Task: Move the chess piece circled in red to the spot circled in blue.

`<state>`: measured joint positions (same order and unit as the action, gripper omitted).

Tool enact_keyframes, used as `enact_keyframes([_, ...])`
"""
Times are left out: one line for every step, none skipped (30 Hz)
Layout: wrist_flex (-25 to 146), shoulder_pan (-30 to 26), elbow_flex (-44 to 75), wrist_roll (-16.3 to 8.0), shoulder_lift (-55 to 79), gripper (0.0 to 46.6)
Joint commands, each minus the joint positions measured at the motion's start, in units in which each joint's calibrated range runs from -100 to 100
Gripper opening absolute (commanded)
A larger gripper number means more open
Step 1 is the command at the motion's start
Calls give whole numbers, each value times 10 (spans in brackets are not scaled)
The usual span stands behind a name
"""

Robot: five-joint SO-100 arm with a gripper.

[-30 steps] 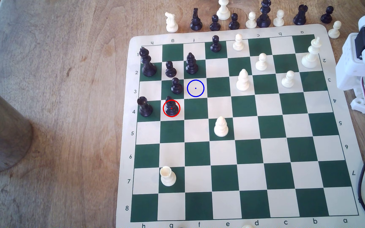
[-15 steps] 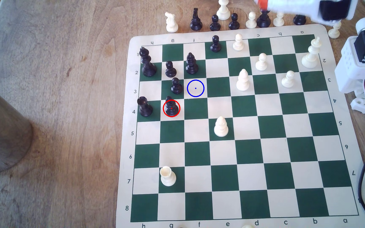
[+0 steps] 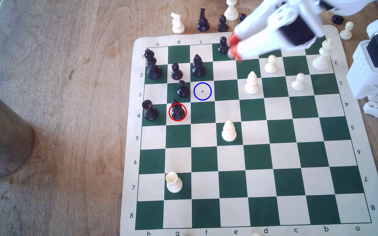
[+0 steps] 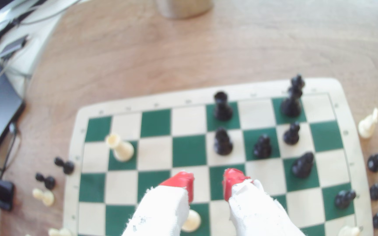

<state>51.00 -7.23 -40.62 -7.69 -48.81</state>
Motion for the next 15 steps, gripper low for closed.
enact_keyframes([-1,-7,63,-14,20,109])
enact_keyframes([-7,-10,57,-14,18,119])
enact_keyframes([-15,-15,51,-12,16,125])
enact_keyframes([-29,-20,41,-9,21,138])
enact_keyframes([-37,-22,37,-6,30,148])
enact_keyframes([-45,-22,33,-3,40,154])
enact_keyframes([-55,-20,27,-1,53,159])
enact_keyframes([-82,-17,15,3,76,174])
enact_keyframes([-92,-16,12,6,92,181])
enact_keyframes([-98,-13,12,9,109,188])
enact_keyframes([-109,-12,11,12,123,192])
enact_keyframes([-126,-9,7,15,136,199])
enact_keyframes([-167,-8,-5,23,158,211])
enact_keyframes([-179,-8,-6,28,172,214])
enact_keyframes([-190,-8,-6,33,186,215])
